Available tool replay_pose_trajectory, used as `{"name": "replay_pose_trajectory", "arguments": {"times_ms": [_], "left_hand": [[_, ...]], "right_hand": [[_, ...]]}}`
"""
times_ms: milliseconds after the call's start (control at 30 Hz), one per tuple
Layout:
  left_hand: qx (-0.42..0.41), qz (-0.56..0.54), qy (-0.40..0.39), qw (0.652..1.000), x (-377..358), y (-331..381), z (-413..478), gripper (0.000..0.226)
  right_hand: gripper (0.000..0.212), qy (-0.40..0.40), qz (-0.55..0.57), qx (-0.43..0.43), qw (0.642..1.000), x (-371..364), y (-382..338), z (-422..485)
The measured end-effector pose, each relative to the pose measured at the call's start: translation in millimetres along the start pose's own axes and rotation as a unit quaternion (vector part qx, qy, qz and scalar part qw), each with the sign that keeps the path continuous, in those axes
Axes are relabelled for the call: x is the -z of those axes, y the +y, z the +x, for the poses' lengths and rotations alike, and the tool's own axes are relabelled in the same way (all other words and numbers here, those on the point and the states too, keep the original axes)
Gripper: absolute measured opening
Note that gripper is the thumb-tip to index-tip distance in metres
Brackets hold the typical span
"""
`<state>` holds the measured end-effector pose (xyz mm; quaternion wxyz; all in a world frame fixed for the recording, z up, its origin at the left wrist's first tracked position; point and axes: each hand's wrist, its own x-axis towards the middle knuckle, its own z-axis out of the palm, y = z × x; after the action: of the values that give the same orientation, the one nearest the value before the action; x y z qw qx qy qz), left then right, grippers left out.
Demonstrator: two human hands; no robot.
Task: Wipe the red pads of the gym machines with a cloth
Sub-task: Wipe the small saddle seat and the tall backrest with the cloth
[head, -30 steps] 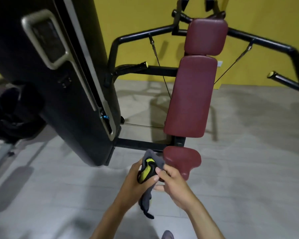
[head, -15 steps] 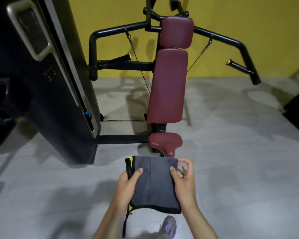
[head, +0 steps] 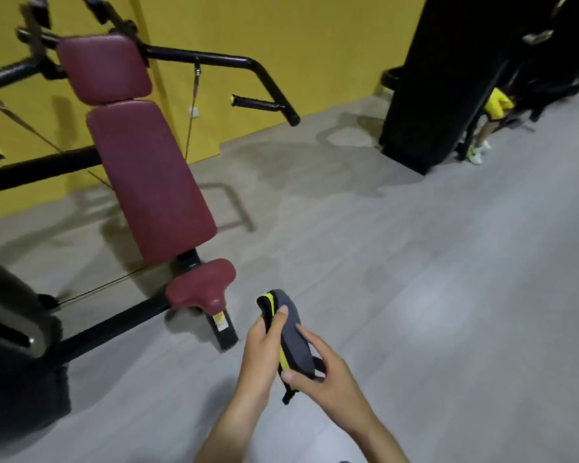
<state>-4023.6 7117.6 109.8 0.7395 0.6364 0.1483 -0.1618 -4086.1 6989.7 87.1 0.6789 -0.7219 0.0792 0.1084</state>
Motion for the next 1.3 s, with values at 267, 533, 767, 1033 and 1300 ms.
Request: {"name": "replay_pose_trajectory", "arguments": {"times_ms": [267,533,767,1033,1300], "left_hand": [[0.029,0.044,-0.264,0.963,-199,-18,19,0.033],[-0.016,0.153,-0.386,0.909,-347,-40,39,0.036],[-0.009,0.171,-0.371,0.913,-453,-53,120,0.013],[-0.112,0.355,-0.532,0.761,-586,-19,267,0.013],[-0.165,0.469,-0.67,0.551,-777,14,365,0.014]], "right_hand": [[0.079,0.154,0.047,0.041,0.986,193,18,-20],[0.046,0.286,0.143,0.035,0.947,314,31,-32],[0.04,0.478,0.139,-0.064,0.865,418,49,18],[0.026,0.578,-0.033,-0.058,0.813,588,43,37],[0.03,0.536,-0.071,-0.08,0.838,763,52,34]]}}
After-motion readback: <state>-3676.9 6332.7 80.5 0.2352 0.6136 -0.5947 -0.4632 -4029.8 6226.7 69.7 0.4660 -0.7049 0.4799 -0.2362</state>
